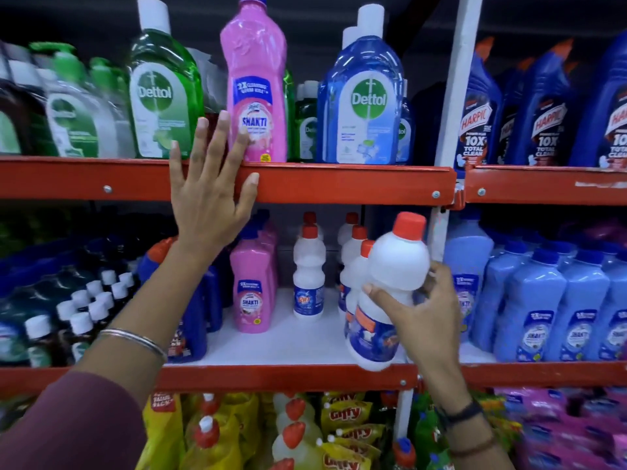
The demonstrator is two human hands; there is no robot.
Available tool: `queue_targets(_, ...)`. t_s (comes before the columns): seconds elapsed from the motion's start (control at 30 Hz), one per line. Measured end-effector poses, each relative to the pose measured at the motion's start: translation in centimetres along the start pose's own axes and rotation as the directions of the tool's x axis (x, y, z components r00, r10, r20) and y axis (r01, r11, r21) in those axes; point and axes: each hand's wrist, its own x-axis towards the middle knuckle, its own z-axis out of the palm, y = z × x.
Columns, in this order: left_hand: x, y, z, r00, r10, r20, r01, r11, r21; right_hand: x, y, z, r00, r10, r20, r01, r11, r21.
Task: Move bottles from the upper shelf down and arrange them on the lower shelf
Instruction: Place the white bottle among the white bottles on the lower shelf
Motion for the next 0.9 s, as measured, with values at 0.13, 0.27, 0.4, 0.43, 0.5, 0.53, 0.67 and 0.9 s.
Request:
queue_targets(0.13,0.0,-1.5,0.5,0.998,0.031,-0.045,-0.030,0.999,0.036,-0.7,-0.4,5.3,0.996,-0.006,0.089,0.010,0.999,-0.037)
queue_targets(0.27,0.0,-1.7,1.2,0.993,0.050,-0.111,-0.047,0.998,0.029,-1.0,0.9,9.8,0.994,-0.027,0.108,0.040,0.992,-0.122)
queue_targets(0.4,0.1,-1.8,1.5,0.986,0.068,-0.151,-0.063,0.997,0.036,-0.8,2.5,12.5,0.996,-0.024,0.088,0.037,0.987,-0.155)
queue_targets(0.43,0.1,-1.8,1.6,0.985,0.070,-0.158,-0.065,0.997,0.037,-0.7,2.8,12.9,0.996,-0.018,0.087,0.032,0.986,-0.164)
queue_targets(0.5,0.1,-1.7,1.6,0.983,0.071,-0.168,-0.065,0.997,0.038,-0.7,3.3,13.5,0.996,-0.015,0.088,0.030,0.984,-0.176)
queue_targets(0.53,0.1,-1.7,1.6,0.983,0.070,-0.170,-0.065,0.997,0.037,-0.7,3.6,13.7,0.996,-0.022,0.087,0.037,0.983,-0.180)
queue_targets(0.67,0.1,-1.7,1.7,0.983,0.067,-0.173,-0.062,0.997,0.034,-0.6,4.3,14.4,0.996,-0.048,0.081,0.065,0.973,-0.221)
queue_targets(0.9,-0.1,-1.6,1.1,0.993,0.048,-0.103,-0.049,0.999,0.001,-1.4,5.0,14.3,0.994,-0.038,0.107,0.070,0.948,-0.311)
